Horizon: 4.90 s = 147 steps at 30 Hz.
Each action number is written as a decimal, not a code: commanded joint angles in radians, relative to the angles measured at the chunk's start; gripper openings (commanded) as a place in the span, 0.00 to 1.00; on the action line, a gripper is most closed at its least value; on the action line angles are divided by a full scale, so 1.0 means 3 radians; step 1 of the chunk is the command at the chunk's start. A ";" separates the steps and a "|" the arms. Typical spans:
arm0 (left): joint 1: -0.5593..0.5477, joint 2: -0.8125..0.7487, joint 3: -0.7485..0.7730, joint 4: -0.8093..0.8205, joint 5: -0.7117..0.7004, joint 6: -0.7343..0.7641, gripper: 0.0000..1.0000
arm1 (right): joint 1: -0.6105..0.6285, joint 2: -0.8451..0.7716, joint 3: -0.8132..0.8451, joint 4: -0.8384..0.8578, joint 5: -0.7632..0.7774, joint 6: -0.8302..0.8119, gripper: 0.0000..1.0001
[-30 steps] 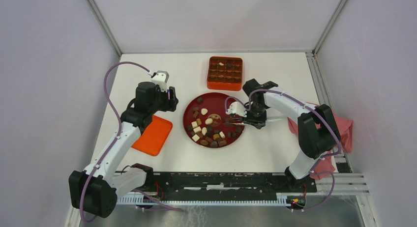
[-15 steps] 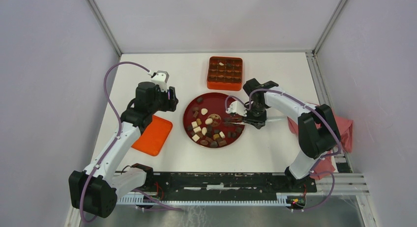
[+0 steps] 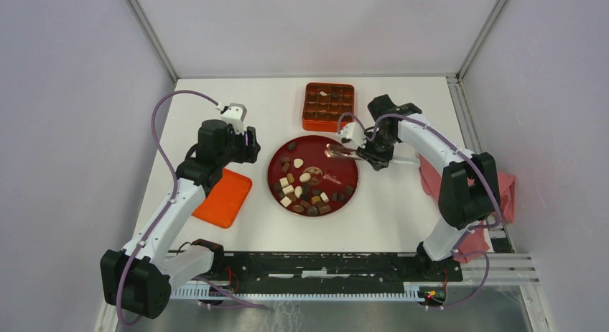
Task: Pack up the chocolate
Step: Pick up the fake chocolate from the plate, then place the fake chocolate in the packing box, then pick up the fake chocolate from the plate.
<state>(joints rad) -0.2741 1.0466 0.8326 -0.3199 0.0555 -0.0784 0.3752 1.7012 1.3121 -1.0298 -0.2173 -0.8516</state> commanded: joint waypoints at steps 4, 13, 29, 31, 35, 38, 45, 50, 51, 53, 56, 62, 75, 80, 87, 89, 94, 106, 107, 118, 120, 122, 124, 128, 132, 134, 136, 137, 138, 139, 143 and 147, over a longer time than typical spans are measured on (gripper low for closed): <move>0.0019 -0.0076 0.0007 0.0061 0.0037 0.0169 0.67 | -0.0329 0.0369 0.0967 0.0445 -0.0181 0.0621 0.00; 0.0019 -0.0082 0.0006 0.0059 0.0042 0.0169 0.67 | -0.0583 0.1180 0.2038 0.0684 0.0124 0.1139 0.00; 0.0019 -0.0056 0.0006 0.0064 0.0060 0.0174 0.67 | -0.0646 0.1585 0.2175 0.0938 0.0279 0.1268 0.04; 0.0022 -0.0058 0.0007 0.0062 0.0060 0.0173 0.67 | -0.0647 0.1629 0.2187 0.0928 0.0278 0.1279 0.05; 0.0022 -0.0058 0.0006 0.0063 0.0060 0.0172 0.67 | -0.0646 0.1688 0.2169 0.0937 0.0301 0.1279 0.06; 0.0020 -0.0057 0.0006 0.0060 0.0065 0.0174 0.67 | -0.0647 0.1720 0.2204 0.0947 0.0351 0.1289 0.08; 0.0019 -0.0062 0.0006 0.0059 0.0062 0.0174 0.67 | -0.0645 0.1763 0.2238 0.0949 0.0412 0.1295 0.17; 0.0019 -0.0061 0.0006 0.0059 0.0063 0.0174 0.67 | -0.0649 0.1792 0.2243 0.0951 0.0410 0.1300 0.23; 0.0020 -0.0063 0.0006 0.0059 0.0064 0.0174 0.67 | -0.0644 0.1800 0.2247 0.0949 0.0409 0.1297 0.24; 0.0024 -0.0063 0.0006 0.0059 0.0060 0.0174 0.67 | -0.0647 0.1816 0.2272 0.0936 0.0414 0.1290 0.26; 0.0021 -0.0063 0.0006 0.0063 0.0060 0.0174 0.67 | -0.0647 0.1821 0.2284 0.0933 0.0425 0.1281 0.31; 0.0016 -0.0060 0.0007 0.0059 0.0060 0.0174 0.67 | -0.0646 0.1820 0.2289 0.0939 0.0412 0.1279 0.39; 0.0019 -0.0070 0.0006 0.0060 0.0058 0.0174 0.67 | -0.0647 0.1709 0.2284 0.0951 0.0337 0.1274 0.40; 0.0019 -0.0071 0.0006 0.0066 0.0061 0.0171 0.66 | -0.0650 0.1433 0.2168 0.1010 0.0249 0.1279 0.35; 0.0020 -0.0089 0.0001 0.0085 0.0101 0.0148 0.67 | -0.0646 0.0755 0.1553 0.1068 -0.0266 0.1219 0.34; 0.0022 -0.0124 0.0004 0.0119 0.0163 0.0106 0.67 | -0.0645 0.0462 0.1222 0.1107 -0.0587 0.1112 0.34; 0.0019 -0.0225 0.0096 0.0216 0.0455 -0.0171 0.68 | -0.0571 -0.0164 0.0466 0.1030 -0.1080 0.0659 0.34; 0.0259 -0.0403 0.0114 0.0409 0.0753 -0.0630 1.00 | 0.0155 -0.0451 -0.0402 0.1110 -0.0381 0.0112 0.34; 0.0264 -0.0391 0.0134 0.0361 0.0720 -0.0577 1.00 | 0.0208 -0.0388 -0.0381 0.1102 -0.0324 0.0123 0.34; 0.0263 -0.0568 -0.0214 0.0111 -0.0121 -0.0098 0.99 | 0.0644 0.0232 0.0107 0.0769 0.0253 0.0136 0.35; 0.0266 -0.0586 -0.0243 0.0131 -0.0117 -0.0111 0.99 | 0.0682 0.0306 0.0196 0.0707 0.0325 0.0144 0.35; 0.0264 -0.0587 -0.0234 0.0136 -0.0118 -0.0105 0.99 | 0.0707 0.0379 0.0288 0.0643 0.0388 0.0163 0.36; 0.0264 -0.0580 -0.0243 0.0141 -0.0106 -0.0093 0.98 | 0.0725 0.0452 0.0390 0.0580 0.0417 0.0184 0.36; 0.0262 -0.0574 -0.0249 0.0138 -0.0050 -0.0092 0.97 | 0.0756 0.0545 0.0491 0.0481 0.0423 0.0191 0.39; 0.0268 -0.0593 -0.0259 0.0142 -0.0024 -0.0088 0.97 | 0.0777 0.0591 0.0544 0.0410 0.0422 0.0190 0.43; 0.0262 -0.0589 -0.0254 0.0141 -0.0014 -0.0090 0.97 | 0.0777 0.0606 0.0566 0.0378 0.0420 0.0188 0.44; 0.0265 -0.0580 -0.0254 0.0141 0.0002 -0.0088 0.97 | 0.0779 0.0618 0.0575 0.0372 0.0408 0.0189 0.45; 0.0262 -0.0581 -0.0254 0.0141 0.0003 -0.0086 0.96 | 0.0784 0.0627 0.0579 0.0375 0.0405 0.0190 0.45; 0.0265 -0.0581 -0.0254 0.0142 0.0011 -0.0086 0.96 | 0.0784 0.0640 0.0588 0.0375 0.0409 0.0192 0.45; 0.0265 -0.0579 -0.0254 0.0141 0.0017 -0.0086 0.96 | 0.0784 0.0665 0.0602 0.0375 0.0412 0.0200 0.45; 0.0264 -0.0579 -0.0254 0.0144 0.0028 -0.0082 0.95 | 0.0780 0.0762 0.0685 0.0383 0.0416 0.0245 0.45; 0.0263 -0.0579 -0.0254 0.0143 0.0044 -0.0077 0.95 | 0.0786 0.0820 0.0765 0.0378 0.0347 0.0272 0.45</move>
<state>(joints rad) -0.1978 0.8886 0.7578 -0.3012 0.0547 -0.1474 0.6067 1.9381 1.4815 -0.9115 -0.1047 -0.7868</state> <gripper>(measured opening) 0.956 0.456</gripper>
